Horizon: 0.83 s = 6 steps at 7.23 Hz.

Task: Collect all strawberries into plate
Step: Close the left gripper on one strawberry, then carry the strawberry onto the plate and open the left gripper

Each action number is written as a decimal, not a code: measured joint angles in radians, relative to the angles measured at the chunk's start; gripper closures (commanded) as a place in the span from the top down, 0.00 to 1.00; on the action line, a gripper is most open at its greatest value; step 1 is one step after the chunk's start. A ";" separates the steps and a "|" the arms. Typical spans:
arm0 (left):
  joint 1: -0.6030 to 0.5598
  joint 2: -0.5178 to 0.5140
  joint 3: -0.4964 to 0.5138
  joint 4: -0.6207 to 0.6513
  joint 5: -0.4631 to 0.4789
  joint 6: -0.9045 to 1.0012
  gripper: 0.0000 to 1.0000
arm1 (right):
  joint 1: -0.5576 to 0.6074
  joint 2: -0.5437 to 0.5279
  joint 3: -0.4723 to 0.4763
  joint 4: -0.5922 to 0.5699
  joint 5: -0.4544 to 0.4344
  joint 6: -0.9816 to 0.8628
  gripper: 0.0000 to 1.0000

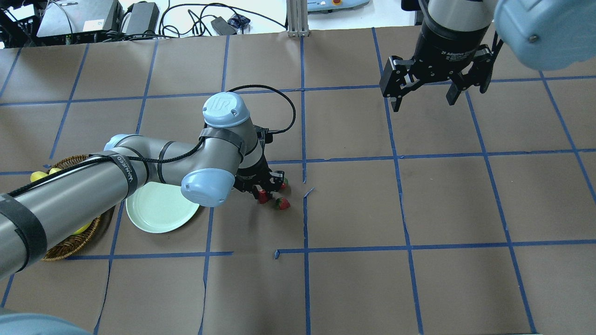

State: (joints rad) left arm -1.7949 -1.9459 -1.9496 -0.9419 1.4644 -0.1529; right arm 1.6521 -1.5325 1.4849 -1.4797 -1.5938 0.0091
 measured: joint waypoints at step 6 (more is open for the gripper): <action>0.322 0.110 0.064 -0.205 0.194 0.374 0.57 | 0.002 -0.001 0.000 0.002 0.001 0.005 1.00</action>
State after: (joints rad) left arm -1.4733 -1.8360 -1.8860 -1.1464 1.6588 0.2208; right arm 1.6545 -1.5339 1.4849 -1.4777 -1.5925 0.0137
